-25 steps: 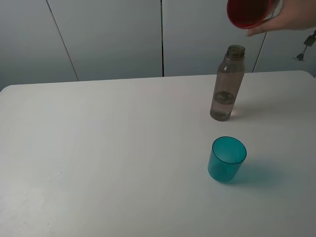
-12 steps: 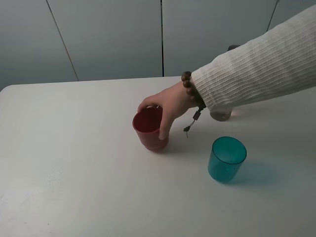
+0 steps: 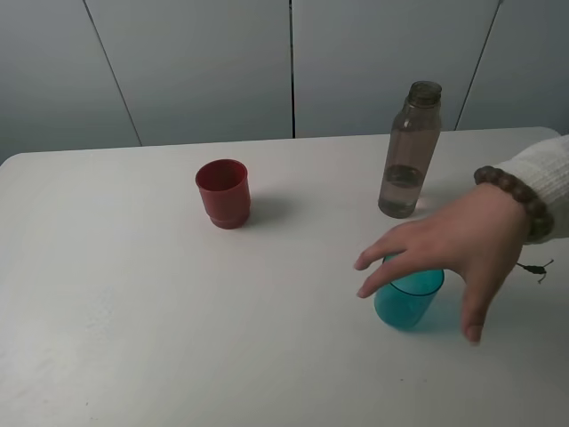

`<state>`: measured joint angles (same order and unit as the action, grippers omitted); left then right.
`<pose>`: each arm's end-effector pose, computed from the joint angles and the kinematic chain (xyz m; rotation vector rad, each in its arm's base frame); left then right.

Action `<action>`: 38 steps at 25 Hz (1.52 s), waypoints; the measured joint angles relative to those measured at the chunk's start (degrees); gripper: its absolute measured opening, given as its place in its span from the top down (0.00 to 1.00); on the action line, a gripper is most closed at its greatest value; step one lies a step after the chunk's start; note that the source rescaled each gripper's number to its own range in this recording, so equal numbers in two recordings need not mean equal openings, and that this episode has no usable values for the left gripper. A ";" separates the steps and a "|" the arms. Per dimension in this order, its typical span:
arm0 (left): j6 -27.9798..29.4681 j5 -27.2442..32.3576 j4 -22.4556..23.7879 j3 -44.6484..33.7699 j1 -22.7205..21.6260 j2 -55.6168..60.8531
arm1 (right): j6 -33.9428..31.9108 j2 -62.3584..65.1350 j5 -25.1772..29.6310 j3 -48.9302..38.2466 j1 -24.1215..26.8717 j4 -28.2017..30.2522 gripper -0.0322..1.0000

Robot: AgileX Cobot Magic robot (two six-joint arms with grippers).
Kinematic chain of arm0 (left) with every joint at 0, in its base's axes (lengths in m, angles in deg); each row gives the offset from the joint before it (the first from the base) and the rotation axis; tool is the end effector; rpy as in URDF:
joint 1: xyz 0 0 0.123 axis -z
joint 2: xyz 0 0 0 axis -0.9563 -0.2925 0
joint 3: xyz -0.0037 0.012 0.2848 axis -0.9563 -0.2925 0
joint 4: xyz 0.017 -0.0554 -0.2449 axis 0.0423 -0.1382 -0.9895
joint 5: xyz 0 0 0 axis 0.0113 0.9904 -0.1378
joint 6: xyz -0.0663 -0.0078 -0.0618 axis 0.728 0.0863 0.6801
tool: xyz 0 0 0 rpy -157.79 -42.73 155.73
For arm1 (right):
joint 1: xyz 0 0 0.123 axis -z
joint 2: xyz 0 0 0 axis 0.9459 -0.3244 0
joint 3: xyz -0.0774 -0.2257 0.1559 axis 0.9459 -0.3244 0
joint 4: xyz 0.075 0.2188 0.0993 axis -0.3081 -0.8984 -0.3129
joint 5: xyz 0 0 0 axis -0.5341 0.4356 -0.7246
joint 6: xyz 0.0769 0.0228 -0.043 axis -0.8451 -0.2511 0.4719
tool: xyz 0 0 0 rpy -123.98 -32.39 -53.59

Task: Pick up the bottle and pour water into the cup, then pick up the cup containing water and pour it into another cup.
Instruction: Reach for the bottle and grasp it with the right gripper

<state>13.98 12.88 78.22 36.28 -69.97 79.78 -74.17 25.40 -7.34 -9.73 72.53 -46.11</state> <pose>-0.0072 0.0085 0.2788 0.0015 2.0500 0.0586 -0.0072 -0.0049 0.2755 0.0677 2.0744 -0.0699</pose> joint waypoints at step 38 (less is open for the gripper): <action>0.00 0.00 0.00 0.00 0.00 0.00 | 0.00 0.00 0.00 0.00 0.00 0.00 0.01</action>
<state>13.98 12.88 78.22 36.28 -69.97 79.78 -74.17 25.40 -7.34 -9.73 72.53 -46.11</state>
